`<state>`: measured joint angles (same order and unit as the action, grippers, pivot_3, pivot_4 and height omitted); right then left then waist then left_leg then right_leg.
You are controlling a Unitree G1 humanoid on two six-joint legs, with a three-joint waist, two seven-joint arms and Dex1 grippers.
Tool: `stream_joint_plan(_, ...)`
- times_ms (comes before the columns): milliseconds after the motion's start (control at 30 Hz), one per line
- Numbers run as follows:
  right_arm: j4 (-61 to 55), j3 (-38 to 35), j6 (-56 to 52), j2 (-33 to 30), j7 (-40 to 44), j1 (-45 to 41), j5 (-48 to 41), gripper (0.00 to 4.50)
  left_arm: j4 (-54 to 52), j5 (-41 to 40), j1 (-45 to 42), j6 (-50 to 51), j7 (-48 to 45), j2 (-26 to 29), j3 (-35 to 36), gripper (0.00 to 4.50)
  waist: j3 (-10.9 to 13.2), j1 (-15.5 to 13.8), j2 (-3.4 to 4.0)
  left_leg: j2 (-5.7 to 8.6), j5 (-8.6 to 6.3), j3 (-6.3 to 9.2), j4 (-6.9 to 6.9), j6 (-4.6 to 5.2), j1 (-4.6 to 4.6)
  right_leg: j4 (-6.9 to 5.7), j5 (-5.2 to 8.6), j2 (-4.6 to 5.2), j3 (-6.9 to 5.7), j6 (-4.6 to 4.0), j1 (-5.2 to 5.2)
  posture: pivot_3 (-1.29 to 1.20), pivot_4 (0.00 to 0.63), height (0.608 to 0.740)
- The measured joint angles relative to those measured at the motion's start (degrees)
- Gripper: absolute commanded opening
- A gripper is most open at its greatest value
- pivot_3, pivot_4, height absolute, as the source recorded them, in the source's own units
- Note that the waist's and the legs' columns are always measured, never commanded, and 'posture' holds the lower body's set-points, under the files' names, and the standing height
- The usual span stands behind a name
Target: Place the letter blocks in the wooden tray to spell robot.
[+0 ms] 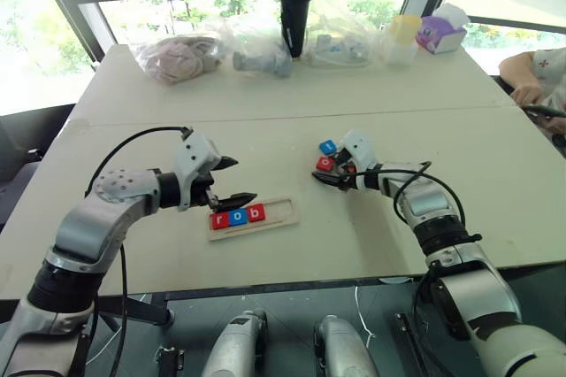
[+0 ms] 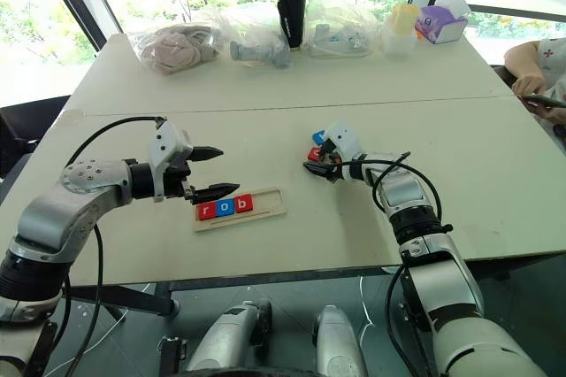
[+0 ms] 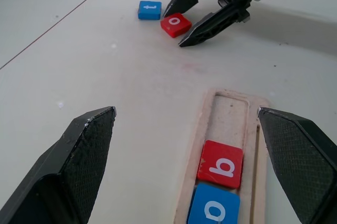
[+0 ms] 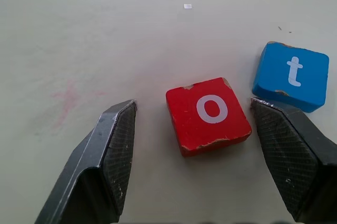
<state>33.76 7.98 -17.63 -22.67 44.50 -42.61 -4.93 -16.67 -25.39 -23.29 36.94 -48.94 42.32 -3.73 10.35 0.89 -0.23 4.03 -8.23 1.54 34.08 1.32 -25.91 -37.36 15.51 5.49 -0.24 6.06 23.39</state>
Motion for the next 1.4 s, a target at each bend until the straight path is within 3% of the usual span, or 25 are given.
stream_joint_plan(133, -0.75, -0.38, -0.81, 0.18, 0.46, 0.33, -0.25, 1.17, -0.41, -0.06, 0.05, 0.06, -0.03, -0.24, 0.0, 4.5, 0.0, -0.01, 0.0, 0.0, -0.01, 0.0, -0.05, -0.01, 0.15, 0.0, 0.01, 0.01, 0.01, -0.01, -0.09, 0.0, 0.15, 0.74)
stream_joint_plan(267, -4.55, -0.85, -2.72, 0.18, -0.15, 2.21, -0.55, 1.18, -0.42, -0.07, 0.05, 0.05, -0.59, -0.25, -0.01, 4.5, 0.0, -0.09, 0.01, 0.0, -0.01, 0.0, -0.07, -0.01, 0.13, 0.0, 0.01, 0.03, 0.01, -0.01, -0.05, 0.0, 0.15, 0.74)
stream_joint_plan(367, -14.19, -2.46, -8.03, -1.12, -2.51, 5.42, -1.06, 1.18, -0.67, -0.05, 0.3, -0.04, -0.94, -0.16, 0.04, 4.5, 0.02, -0.32, 0.03, 0.01, -0.01, 0.0, -0.09, -0.01, 0.07, 0.01, 0.01, 0.06, 0.02, -0.01, 0.03, 0.0, 0.15, 0.74)
stream_joint_plan(467, -28.45, -6.79, -20.63, -2.08, -8.45, 8.78, -1.95, 1.18, -2.01, 0.0, 1.48, -0.44, -1.19, 0.04, 0.08, 4.5, 0.02, -0.3, 0.02, 0.01, -0.02, 0.01, -0.15, -0.01, 0.03, 0.03, 0.1, 0.07, 0.03, -0.19, 0.06, 0.0, 0.15, 0.74)
stream_joint_plan(567, -44.04, -11.89, -41.5, 0.64, -18.1, 13.75, -0.94, 1.18, -4.75, 0.43, 3.62, -1.41, -2.37, 1.86, -0.06, 4.5, -0.01, -0.33, 0.0, -0.01, -0.02, 0.03, -0.26, -0.02, 0.03, 0.02, 0.13, 0.07, 0.04, -0.23, 0.11, 0.0, 0.15, 0.74)
stream_joint_plan(733, -65.34, -15.18, -66.54, 13.05, -29.1, 20.36, 0.27, 1.18, -7.25, 0.86, 5.15, -1.77, -5.75, 3.59, -1.83, 4.5, 0.01, -0.01, 0.1, 0.0, -0.02, 0.0, -0.39, -0.03, -0.08, 0.02, 0.15, 0.06, 0.1, -0.28, 0.31, 0.0, 0.15, 0.74)
stream_joint_plan(867, -72.44, -12.44, -69.02, 18.14, -34.32, 21.34, 0.96, 1.18, -6.63, 1.15, 3.4, -2.05, -7.21, 2.31, -4.47, 4.5, -0.02, -0.33, 0.09, 0.0, -0.02, 0.01, -0.4, -0.03, -0.07, 0.18, 0.16, 0.08, 0.06, -0.29, 0.46, 0.0, 0.15, 0.74)
stream_joint_plan(1133, -72.77, -10.55, -72.2, 22.64, -37.14, 24.89, 0.47, 1.18, -3.93, 2.88, 0.94, -3.6, -8.43, 1.34, -6.75, 4.5, -0.03, -0.11, 0.07, 0.02, 0.0, -0.02, -0.39, -0.03, -0.41, 0.14, 0.13, 0.06, 0.07, -0.24, 0.83, 0.0, 0.15, 0.74)
stream_joint_plan(1333, -73.11, -11.03, -73.11, 22.38, -36.02, 24.66, -1.34, 4.16, -3.48, 3.67, 1.0, -4.16, -8.48, 1.29, -6.76, 4.5, -0.04, -0.09, 0.06, 0.02, 0.0, -0.01, -0.34, -0.03, -0.4, 0.13, 0.13, 0.06, 0.06, -0.24, 0.78, 0.0, 0.15, 0.74)
stream_joint_plan(1400, -73.21, -11.01, -73.49, 21.19, -34.5, 24.51, -2.97, 4.35, -3.54, 3.66, 1.32, -4.13, -8.44, 1.34, -6.75, 4.5, -0.04, -0.11, 0.06, 0.02, 0.0, -0.01, -0.3, -0.03, -0.4, 0.14, 0.13, 0.06, 0.05, -0.24, 0.75, 0.0, 0.15, 0.74)
